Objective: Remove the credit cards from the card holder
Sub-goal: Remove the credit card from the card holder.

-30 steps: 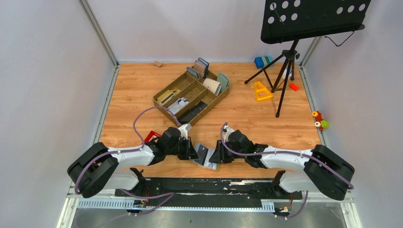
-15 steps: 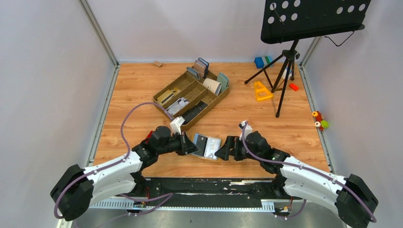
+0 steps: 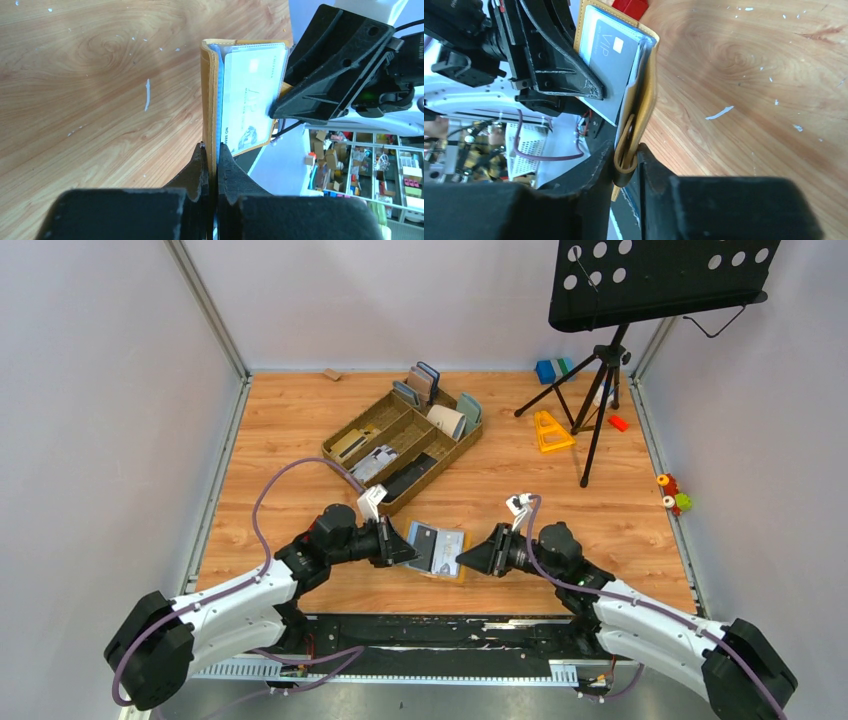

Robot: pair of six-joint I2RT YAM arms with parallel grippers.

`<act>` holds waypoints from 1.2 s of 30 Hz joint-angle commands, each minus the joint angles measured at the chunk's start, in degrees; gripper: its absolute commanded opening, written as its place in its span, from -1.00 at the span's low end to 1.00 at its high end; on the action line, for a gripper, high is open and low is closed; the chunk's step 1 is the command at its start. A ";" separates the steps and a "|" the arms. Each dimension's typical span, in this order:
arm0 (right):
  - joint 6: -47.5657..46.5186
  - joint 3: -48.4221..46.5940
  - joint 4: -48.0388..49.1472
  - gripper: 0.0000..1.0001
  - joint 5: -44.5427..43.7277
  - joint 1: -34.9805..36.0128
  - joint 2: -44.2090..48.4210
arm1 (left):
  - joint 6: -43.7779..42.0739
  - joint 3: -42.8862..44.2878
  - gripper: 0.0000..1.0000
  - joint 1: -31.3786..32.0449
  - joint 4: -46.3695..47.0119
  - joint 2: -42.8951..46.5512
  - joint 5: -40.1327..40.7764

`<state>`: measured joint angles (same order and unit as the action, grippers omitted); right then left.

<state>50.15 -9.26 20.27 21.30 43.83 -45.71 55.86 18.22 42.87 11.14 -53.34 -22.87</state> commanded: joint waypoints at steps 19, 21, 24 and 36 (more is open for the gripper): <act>5.51 -0.66 10.63 -0.70 5.12 -1.35 -6.59 | 1.87 1.12 -1.00 -1.89 3.76 1.86 -3.49; 5.53 -0.62 9.77 -0.98 4.76 -1.55 -5.93 | -2.63 3.26 -0.81 -2.81 -6.66 2.64 1.07; 4.35 -1.49 6.69 -1.00 4.45 -1.57 -5.36 | -10.04 8.66 -0.23 -3.57 -25.43 3.64 13.49; 2.10 -6.38 4.20 -1.00 7.68 -1.56 -11.16 | -14.02 10.23 -0.14 -3.45 -18.24 9.73 -0.09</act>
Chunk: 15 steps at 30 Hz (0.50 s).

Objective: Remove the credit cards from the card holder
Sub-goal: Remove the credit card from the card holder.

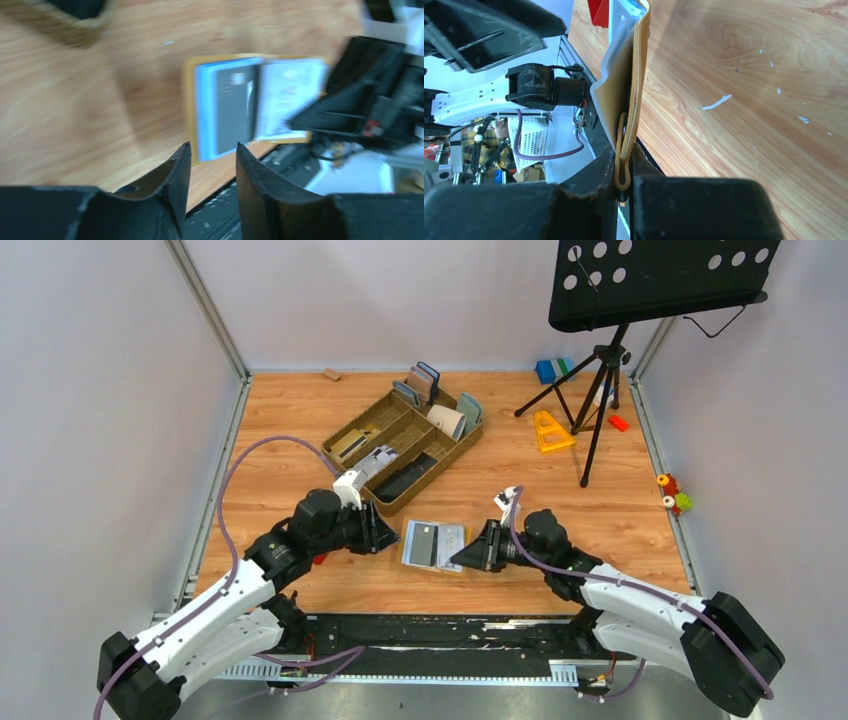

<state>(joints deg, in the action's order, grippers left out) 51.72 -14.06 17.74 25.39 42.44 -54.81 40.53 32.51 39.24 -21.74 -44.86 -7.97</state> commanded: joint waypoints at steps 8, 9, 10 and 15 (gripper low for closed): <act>6.14 0.23 21.74 -1.00 11.19 -0.17 -6.08 | 6.51 -8.40 -0.18 0.44 29.99 -3.99 -25.21; 6.60 0.26 23.16 -1.00 12.04 -0.19 -6.35 | 6.46 -8.47 -0.18 0.40 30.10 -4.46 -25.22; 7.06 0.29 24.53 -1.00 12.87 -0.16 -6.63 | 6.61 -8.56 -0.18 0.41 30.43 -5.07 -25.42; 10.17 0.35 31.71 -1.00 17.12 -0.15 -8.96 | 11.42 -10.95 -0.18 0.40 39.27 -7.06 -27.53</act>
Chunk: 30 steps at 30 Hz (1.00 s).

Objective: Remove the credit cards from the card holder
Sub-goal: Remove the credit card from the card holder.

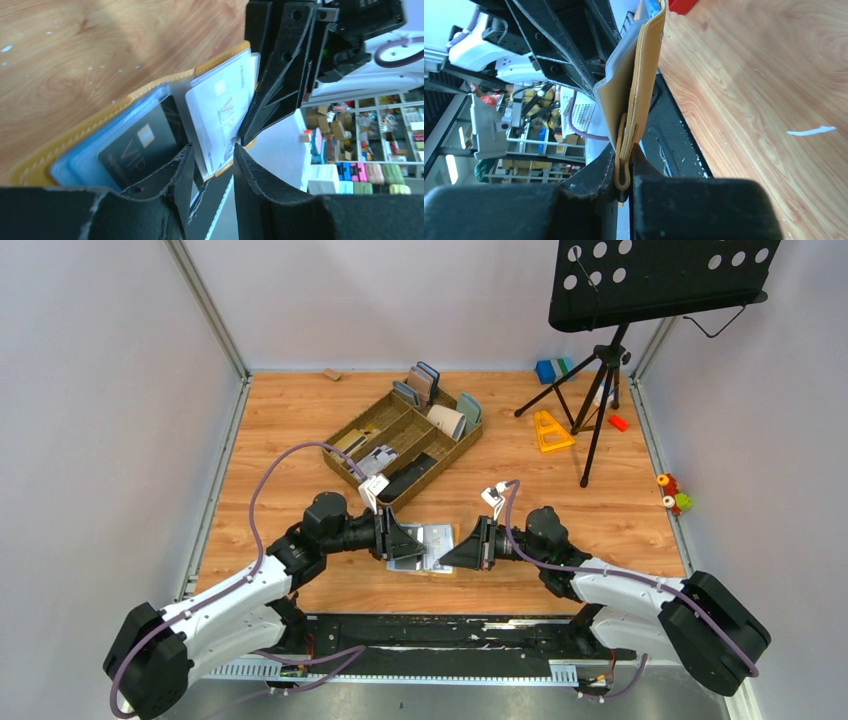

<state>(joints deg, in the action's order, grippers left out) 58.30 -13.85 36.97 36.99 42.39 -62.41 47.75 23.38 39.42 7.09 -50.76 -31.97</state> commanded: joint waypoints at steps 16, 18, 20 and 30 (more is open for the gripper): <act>8.24 2.29 23.77 -0.57 6.92 -0.11 -5.13 | 6.75 -3.46 -1.00 0.13 15.10 1.90 -4.27; 8.02 2.33 23.32 -0.31 6.38 -0.12 -4.88 | 6.46 -3.40 -1.00 0.05 14.38 2.45 -4.12; 7.77 2.49 22.30 -0.31 5.56 -0.14 -4.35 | 5.80 -3.13 -1.00 0.00 13.03 2.59 -4.07; 4.37 3.60 13.10 -1.00 2.01 -0.90 1.78 | 3.24 -3.14 -1.00 -0.65 8.47 2.76 -4.36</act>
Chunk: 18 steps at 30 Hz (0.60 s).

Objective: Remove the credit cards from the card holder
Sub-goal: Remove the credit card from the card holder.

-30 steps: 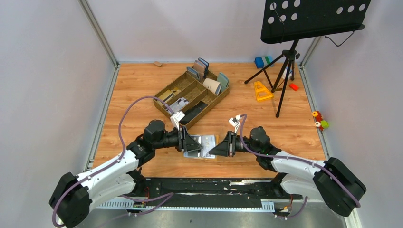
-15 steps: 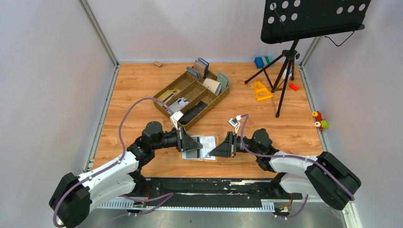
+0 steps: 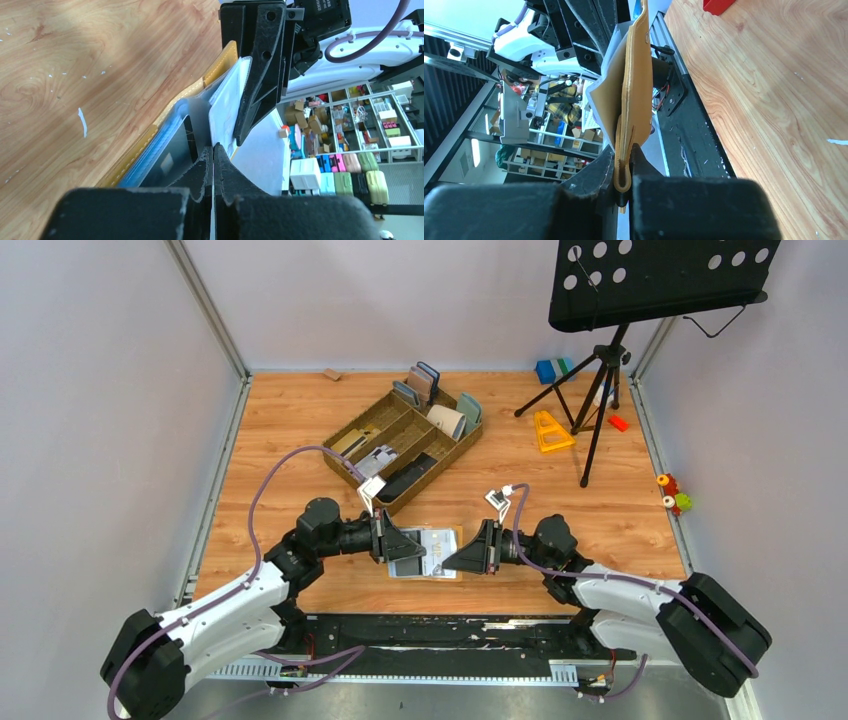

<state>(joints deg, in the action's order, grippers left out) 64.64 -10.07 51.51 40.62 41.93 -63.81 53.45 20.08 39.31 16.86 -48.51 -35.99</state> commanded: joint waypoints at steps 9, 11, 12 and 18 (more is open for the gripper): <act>-2.66 -0.10 -4.89 -1.00 -1.62 -1.15 5.83 | -2.18 -1.22 -1.00 -1.16 -0.68 1.58 -0.50; -2.59 -0.13 -4.80 -1.00 -1.58 -1.19 5.67 | -1.62 -1.63 -1.00 -1.17 0.47 1.70 -0.79; -2.59 -0.13 -4.75 -1.00 -1.66 -1.19 5.61 | -1.60 -1.59 -1.00 -1.17 0.46 1.70 -0.84; -1.65 -0.60 -2.17 -1.00 -0.13 -1.18 4.36 | 2.02 -3.13 -0.65 -1.17 8.87 0.01 -3.42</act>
<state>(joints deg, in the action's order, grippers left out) 62.74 -10.02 44.42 39.77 41.06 -59.05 52.97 18.37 38.46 17.19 -47.53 -36.16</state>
